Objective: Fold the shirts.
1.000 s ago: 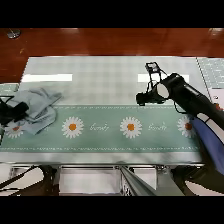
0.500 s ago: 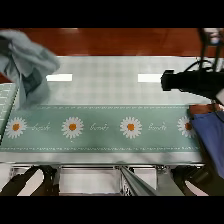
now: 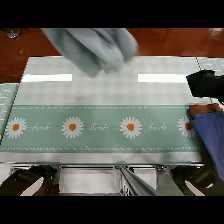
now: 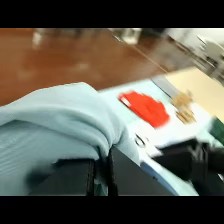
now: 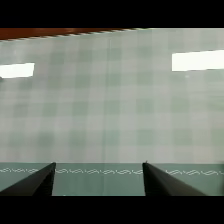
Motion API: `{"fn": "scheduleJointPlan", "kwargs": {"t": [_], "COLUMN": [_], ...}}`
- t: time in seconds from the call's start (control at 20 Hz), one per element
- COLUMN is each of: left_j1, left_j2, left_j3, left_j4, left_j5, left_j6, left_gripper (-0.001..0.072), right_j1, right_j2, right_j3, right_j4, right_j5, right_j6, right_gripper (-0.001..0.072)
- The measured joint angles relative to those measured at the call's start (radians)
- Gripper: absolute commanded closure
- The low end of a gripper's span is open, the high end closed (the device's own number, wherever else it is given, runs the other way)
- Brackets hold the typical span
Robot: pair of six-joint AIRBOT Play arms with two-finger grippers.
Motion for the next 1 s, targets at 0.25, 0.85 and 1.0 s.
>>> {"fn": "scheduleJointPlan", "kwargs": {"t": [0.25,0.85,1.0], "left_j1": [-0.074,0.414,0.503], "left_j2": [0.019,-0.170,-0.083], "left_j3": [-0.333,-0.557,-0.615], "left_j4": [0.024,0.222,0.227], "left_j5": [-0.039,-0.283,-0.347], "left_j6": [0.008,-0.013,-0.048], "left_gripper": [0.0676,0.0008,0.0008], "right_j1": [0.000,-0.203,-0.392], "right_j2": [0.014,-0.282,-0.314], "right_j3": [-0.054,-0.211,-0.223], "right_j4": [0.001,0.265,0.295], "right_j5": [0.010,-0.309,-0.254], "right_j6": [0.013,0.007,-0.054], "right_gripper": [0.0092,0.0091,0.0091]}}
